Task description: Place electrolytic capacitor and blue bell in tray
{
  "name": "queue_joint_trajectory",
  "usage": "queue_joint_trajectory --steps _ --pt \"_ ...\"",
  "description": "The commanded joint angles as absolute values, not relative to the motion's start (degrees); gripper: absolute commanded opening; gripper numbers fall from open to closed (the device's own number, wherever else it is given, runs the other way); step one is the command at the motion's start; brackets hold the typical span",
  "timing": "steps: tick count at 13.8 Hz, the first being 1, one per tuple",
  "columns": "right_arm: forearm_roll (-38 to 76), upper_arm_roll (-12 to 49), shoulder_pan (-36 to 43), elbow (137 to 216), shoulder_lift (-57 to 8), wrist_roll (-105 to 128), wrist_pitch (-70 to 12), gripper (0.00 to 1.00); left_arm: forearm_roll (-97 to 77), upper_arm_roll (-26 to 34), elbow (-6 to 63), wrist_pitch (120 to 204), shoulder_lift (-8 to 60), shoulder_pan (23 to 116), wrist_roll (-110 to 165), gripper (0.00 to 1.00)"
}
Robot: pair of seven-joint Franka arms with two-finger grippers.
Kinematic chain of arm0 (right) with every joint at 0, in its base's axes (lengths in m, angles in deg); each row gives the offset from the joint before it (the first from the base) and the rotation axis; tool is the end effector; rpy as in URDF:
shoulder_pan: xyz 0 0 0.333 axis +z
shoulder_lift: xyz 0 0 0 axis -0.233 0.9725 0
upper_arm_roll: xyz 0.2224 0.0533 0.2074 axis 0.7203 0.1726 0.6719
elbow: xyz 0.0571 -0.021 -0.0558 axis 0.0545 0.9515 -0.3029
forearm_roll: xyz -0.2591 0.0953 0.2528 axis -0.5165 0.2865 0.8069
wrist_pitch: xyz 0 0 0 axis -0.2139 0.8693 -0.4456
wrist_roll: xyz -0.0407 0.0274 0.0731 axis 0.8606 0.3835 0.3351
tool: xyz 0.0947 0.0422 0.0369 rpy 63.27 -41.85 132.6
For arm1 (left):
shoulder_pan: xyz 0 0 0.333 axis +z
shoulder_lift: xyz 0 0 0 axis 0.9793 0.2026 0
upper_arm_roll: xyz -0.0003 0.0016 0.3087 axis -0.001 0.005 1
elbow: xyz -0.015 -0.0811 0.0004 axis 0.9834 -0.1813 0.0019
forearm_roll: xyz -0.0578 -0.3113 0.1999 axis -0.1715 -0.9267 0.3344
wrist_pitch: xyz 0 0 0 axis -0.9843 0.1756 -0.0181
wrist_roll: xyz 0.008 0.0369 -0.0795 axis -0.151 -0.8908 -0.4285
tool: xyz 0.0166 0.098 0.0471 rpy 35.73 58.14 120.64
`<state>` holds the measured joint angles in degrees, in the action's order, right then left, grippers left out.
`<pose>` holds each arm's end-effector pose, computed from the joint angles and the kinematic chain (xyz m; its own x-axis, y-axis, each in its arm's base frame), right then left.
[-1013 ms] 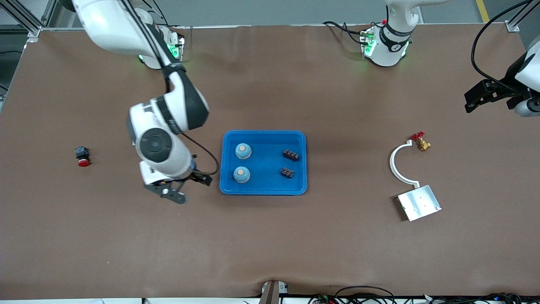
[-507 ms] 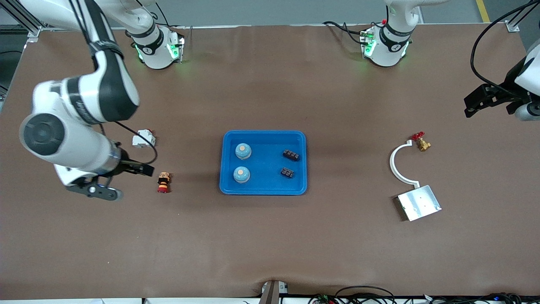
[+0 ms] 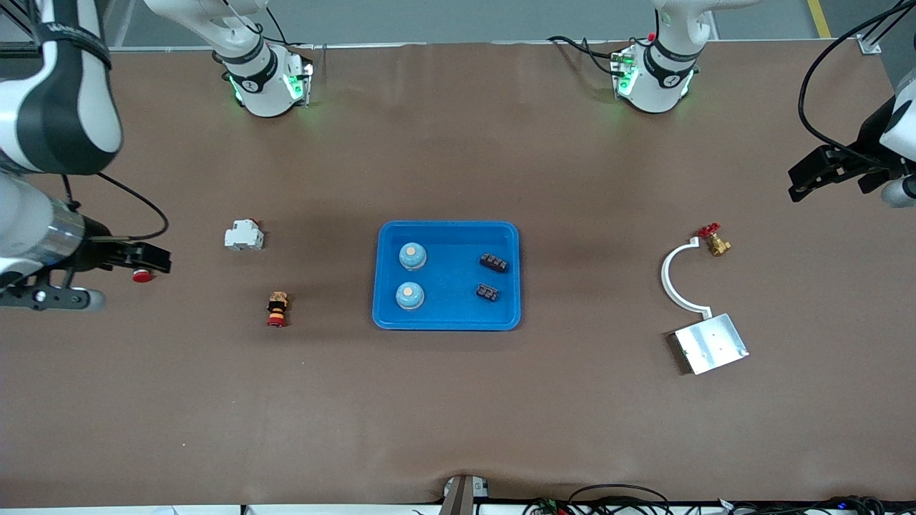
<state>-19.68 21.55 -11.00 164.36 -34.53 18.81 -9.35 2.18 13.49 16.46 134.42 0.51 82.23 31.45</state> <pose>0.6040 -0.0014 0.5139 0.9962 -0.0358 -0.0791 -0.0327 -0.9987 0.0401 0.5354 -0.0380 0.6338 0.9941 0.0984 0.0457 0.1006 -0.9938 -0.0471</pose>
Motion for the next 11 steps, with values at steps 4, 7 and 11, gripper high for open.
queue_joint_trajectory --steps 4,7,11 --pt "-19.6 22.7 -12.1 172.9 -45.9 16.8 -9.8 1.0 0.2 12.6 17.3 131.3 -1.6 82.5 31.0 1.0" --pt "-19.6 22.6 -12.0 174.3 -49.4 16.7 -9.7 1.0 0.2 12.4 19.3 131.3 -3.1 82.4 30.9 1.0" --pt "-20.2 22.6 -12.1 176.3 -53.5 16.7 -8.5 1.0 0.1 12.0 20.0 131.2 -3.9 82.5 29.1 1.0"
